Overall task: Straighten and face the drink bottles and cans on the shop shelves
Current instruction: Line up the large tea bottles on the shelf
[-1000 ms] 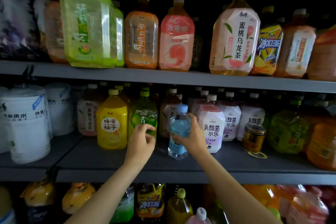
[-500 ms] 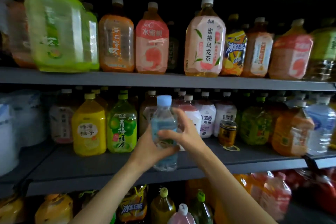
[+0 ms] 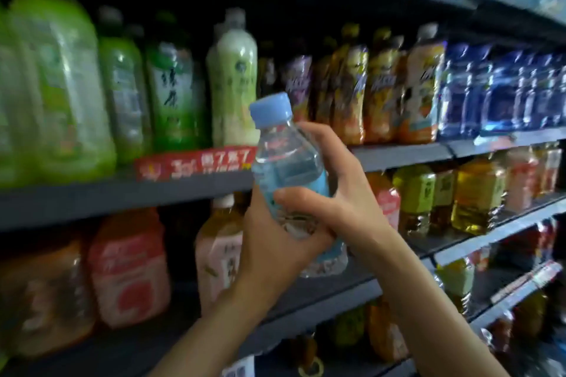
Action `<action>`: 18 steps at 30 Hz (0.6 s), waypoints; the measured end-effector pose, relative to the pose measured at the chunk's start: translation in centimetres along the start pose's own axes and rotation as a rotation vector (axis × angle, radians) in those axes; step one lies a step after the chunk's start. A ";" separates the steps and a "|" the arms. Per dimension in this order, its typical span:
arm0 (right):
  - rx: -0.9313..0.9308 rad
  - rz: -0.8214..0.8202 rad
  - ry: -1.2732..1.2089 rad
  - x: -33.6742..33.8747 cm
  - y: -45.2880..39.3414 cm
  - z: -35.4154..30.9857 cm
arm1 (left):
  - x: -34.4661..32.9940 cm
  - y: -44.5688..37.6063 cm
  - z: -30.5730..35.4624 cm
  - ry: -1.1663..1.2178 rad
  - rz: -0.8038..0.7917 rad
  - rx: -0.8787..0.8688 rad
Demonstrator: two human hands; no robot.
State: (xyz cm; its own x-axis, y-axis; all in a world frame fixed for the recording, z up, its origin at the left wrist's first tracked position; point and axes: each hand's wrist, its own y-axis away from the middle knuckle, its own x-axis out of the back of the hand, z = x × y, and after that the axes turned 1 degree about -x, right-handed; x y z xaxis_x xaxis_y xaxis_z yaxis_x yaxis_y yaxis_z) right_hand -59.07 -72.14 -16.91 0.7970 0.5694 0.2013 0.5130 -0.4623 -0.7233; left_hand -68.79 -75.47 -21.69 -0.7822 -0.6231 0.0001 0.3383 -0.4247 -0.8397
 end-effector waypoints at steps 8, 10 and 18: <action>-0.073 0.156 0.024 10.1 -13.3 -13.0 | -7.3 -16.9 12.1 0.039 0.009 0.070; -0.120 0.122 0.028 12.7 -15.0 -14.8 | -8.3 -19.2 13.5 0.003 -0.022 0.071; -0.068 0.237 0.174 25.2 -20.4 -15.8 | -17.9 -28.7 16.2 -0.252 -0.242 0.112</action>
State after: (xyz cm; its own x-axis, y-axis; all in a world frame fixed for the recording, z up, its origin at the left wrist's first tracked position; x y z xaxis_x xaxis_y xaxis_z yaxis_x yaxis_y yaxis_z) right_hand -44.40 -59.11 13.40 0.9369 0.3175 0.1465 0.3212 -0.6162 -0.7191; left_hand -56.05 -62.79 11.15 -0.6976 -0.6322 0.3373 0.2255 -0.6405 -0.7341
